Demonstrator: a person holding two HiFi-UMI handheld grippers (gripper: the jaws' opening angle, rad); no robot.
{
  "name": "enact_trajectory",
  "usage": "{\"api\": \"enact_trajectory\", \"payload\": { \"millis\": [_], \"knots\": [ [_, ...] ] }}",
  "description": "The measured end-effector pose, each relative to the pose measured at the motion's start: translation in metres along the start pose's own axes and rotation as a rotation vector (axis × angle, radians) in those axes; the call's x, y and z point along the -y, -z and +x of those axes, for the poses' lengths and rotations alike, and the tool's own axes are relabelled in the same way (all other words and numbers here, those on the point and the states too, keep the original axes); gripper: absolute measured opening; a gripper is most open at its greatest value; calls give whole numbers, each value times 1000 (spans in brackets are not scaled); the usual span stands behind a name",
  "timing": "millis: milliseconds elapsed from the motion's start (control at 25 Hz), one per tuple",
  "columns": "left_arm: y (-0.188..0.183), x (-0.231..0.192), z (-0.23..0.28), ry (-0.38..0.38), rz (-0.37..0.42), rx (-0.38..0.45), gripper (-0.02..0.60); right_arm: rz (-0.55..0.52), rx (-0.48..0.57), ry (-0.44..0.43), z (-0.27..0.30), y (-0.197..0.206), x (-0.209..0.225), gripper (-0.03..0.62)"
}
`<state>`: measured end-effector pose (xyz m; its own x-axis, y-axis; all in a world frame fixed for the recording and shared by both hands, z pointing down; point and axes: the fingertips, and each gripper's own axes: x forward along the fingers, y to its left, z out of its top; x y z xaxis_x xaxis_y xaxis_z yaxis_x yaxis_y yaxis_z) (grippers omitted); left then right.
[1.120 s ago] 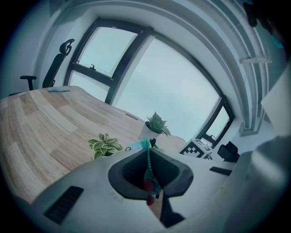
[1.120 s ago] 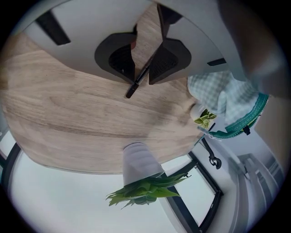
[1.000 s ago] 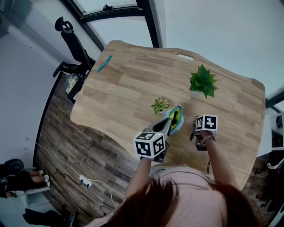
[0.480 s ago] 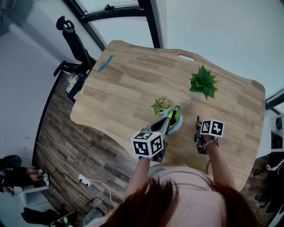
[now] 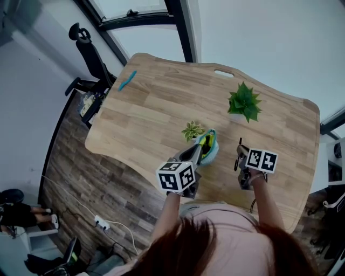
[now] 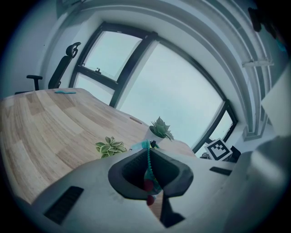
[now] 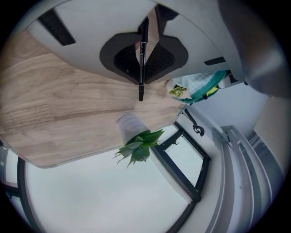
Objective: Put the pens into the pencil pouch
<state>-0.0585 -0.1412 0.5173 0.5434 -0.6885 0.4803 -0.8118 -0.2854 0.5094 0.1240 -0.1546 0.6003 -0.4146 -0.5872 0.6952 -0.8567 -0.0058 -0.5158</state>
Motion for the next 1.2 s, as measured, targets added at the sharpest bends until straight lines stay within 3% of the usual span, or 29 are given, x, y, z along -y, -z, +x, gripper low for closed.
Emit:
{"api": "enact_trajectory", "payload": {
  "millis": [360,680,1200],
  "knots": [
    [1,0,-3,-9,3,-5,12,6,166,-107,-23,-37,-36,34],
    [1,1,-5,-9,16,-19,12,59,348,-294,-45,-75,-74,32],
    [3,3,-6,-12,19,-26,12,25,514,-509,-68,-100,-118,32]
  ]
}}
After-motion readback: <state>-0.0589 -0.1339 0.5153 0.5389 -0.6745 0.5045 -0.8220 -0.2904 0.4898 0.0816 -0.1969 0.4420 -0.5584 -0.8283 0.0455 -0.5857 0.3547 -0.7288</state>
